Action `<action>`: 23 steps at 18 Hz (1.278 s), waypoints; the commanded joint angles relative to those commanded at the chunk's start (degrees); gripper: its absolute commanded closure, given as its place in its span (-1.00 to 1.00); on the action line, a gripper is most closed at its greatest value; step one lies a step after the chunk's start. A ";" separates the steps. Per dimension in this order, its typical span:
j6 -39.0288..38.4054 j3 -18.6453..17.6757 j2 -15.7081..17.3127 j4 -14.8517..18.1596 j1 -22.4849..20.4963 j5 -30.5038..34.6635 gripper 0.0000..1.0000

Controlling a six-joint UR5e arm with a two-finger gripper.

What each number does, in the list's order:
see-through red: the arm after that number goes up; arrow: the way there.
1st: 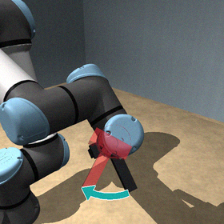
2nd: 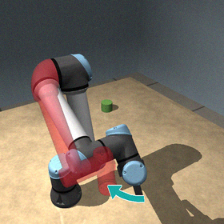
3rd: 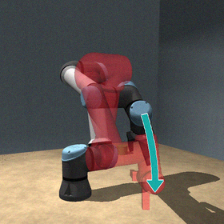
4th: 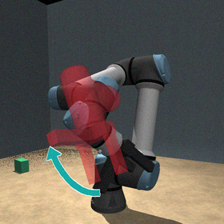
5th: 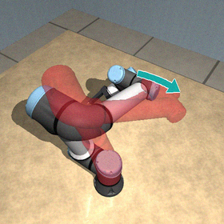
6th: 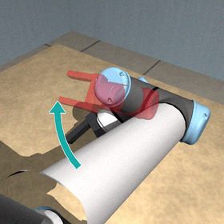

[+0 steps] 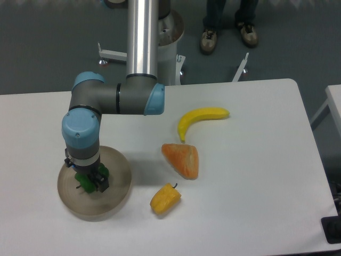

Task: Pick up the green pepper from the plate
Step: 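Close the gripper around the green pepper on the plate, then lift the green pepper off the plate and carry it toward the orange wedge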

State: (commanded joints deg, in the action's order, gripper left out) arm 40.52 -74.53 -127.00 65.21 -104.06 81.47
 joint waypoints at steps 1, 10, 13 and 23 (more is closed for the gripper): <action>0.00 -0.09 0.00 0.00 0.00 0.09 -1.00; 0.35 -0.44 -0.18 0.26 0.26 0.44 0.09; 0.96 -0.35 1.75 0.61 0.18 0.44 0.55; 9.31 0.44 9.75 8.96 -8.25 6.86 0.65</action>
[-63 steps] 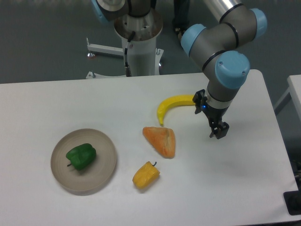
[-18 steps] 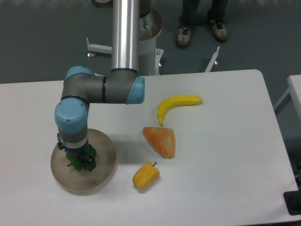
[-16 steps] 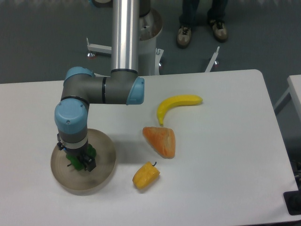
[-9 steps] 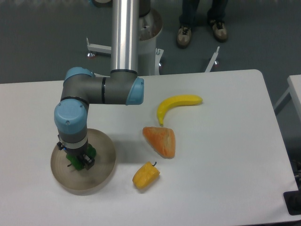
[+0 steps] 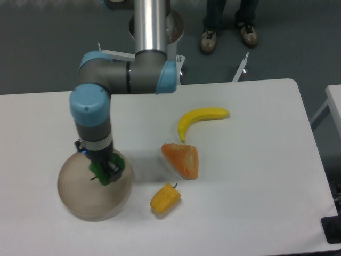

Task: Pick up the green pepper from the plate
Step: 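Lift the green pepper off the plate and carry it toward the orange wedge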

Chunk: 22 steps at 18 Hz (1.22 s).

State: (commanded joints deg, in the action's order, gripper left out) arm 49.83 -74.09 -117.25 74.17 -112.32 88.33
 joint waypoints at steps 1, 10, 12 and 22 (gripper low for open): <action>0.78 0.09 0.70 0.36 -1.58 -0.09 0.65; 16.77 -0.17 2.37 4.58 -11.25 0.18 0.65; 21.16 -0.61 2.46 4.58 -12.57 0.26 0.66; 39.02 -0.97 2.11 5.72 -18.38 0.26 0.64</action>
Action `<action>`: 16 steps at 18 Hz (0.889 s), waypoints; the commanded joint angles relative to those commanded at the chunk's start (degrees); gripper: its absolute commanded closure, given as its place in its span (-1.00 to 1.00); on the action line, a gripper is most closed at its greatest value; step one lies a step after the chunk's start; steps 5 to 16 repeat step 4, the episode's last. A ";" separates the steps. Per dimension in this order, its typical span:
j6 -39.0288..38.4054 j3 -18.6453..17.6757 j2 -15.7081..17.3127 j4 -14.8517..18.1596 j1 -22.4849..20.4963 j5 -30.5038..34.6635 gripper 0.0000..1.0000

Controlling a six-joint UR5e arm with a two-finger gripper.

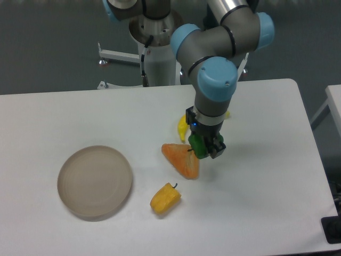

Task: Pick up the green pepper from the plate
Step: 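Lift the green pepper off the plate and carry it toward the orange wedge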

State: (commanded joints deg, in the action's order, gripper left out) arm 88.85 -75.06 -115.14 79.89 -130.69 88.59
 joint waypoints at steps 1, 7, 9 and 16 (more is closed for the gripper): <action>0.18 0.00 0.00 0.00 -0.09 0.09 0.64; 0.27 -0.17 -0.26 0.00 -0.70 0.88 0.64; 0.27 -0.17 -0.26 0.00 -0.70 0.88 0.64; 0.27 -0.17 -0.26 0.00 -0.70 0.88 0.64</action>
